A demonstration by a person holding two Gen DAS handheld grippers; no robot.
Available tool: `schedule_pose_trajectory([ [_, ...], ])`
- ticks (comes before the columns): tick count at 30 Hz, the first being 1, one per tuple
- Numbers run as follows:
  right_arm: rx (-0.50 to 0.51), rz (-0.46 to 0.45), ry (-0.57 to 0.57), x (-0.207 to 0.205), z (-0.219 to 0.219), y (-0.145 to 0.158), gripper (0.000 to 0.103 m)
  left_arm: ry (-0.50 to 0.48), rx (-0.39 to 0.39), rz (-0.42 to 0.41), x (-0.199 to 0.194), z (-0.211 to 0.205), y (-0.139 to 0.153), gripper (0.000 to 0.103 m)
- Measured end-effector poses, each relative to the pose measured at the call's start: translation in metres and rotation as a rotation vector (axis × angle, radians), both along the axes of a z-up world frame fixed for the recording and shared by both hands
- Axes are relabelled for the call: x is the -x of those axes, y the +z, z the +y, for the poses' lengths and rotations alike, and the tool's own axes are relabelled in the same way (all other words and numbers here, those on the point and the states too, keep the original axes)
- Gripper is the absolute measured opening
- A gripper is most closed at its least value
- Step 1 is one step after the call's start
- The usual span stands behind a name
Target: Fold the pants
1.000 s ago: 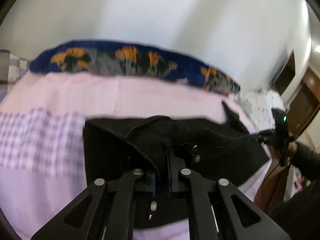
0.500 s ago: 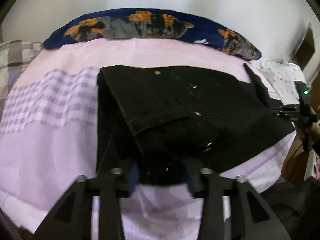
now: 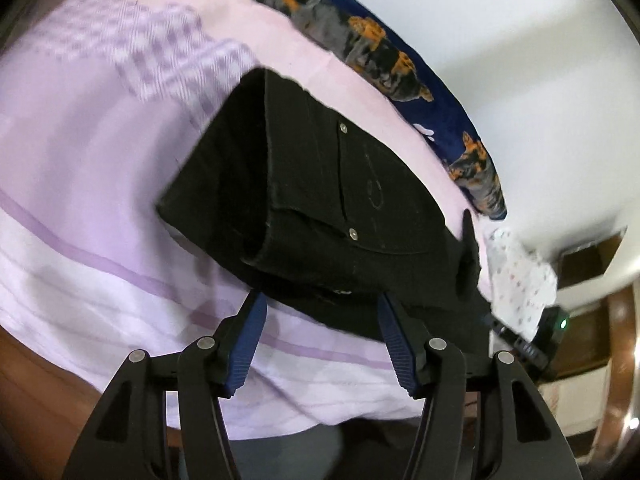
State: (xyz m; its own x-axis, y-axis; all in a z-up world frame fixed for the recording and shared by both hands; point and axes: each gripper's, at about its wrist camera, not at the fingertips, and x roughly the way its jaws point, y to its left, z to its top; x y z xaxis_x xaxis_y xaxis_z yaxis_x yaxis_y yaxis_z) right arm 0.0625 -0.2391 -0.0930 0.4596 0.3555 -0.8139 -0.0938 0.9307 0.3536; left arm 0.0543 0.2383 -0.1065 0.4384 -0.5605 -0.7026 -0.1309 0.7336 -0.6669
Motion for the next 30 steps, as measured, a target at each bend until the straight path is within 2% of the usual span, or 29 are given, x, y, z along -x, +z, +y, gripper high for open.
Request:
schedule_pose_trajectory([
  [4,-0.037,0.016,-0.049,0.005,-0.005,-0.008,0.046,0.095,0.08,0.046,-0.009,-0.001,-0.014,0.058],
  [7,-0.035,0.029,-0.083,0.007,-0.009,-0.015,0.047,0.179,0.125,0.042,-0.012,0.003,-0.016,0.058],
  [9,-0.041,0.043,-0.109,0.007,-0.014,-0.02,0.047,0.201,0.139,0.026,-0.012,0.004,-0.015,0.055],
  [11,-0.052,0.052,-0.147,0.005,-0.02,-0.026,0.047,0.206,0.108,-0.007,-0.013,0.003,-0.01,0.034],
  [14,-0.08,0.063,-0.196,0.0,-0.03,-0.035,0.048,0.194,0.082,-0.054,-0.014,0.002,-0.004,0.022],
  [17,-0.131,0.069,-0.246,-0.009,-0.041,-0.041,0.048,0.192,0.022,-0.082,-0.016,-0.001,0.002,0.02],
  [23,-0.243,0.058,-0.326,-0.035,-0.055,-0.05,0.047,0.189,0.003,-0.08,-0.017,-0.003,0.002,0.02],
  [27,-0.257,0.03,-0.337,-0.061,-0.061,-0.045,0.031,0.189,-0.005,-0.062,-0.017,0.001,-0.003,0.02],
  [30,-0.235,0.021,-0.354,-0.079,-0.069,-0.04,0.029,0.186,-0.021,-0.051,-0.017,0.001,-0.006,0.02],
])
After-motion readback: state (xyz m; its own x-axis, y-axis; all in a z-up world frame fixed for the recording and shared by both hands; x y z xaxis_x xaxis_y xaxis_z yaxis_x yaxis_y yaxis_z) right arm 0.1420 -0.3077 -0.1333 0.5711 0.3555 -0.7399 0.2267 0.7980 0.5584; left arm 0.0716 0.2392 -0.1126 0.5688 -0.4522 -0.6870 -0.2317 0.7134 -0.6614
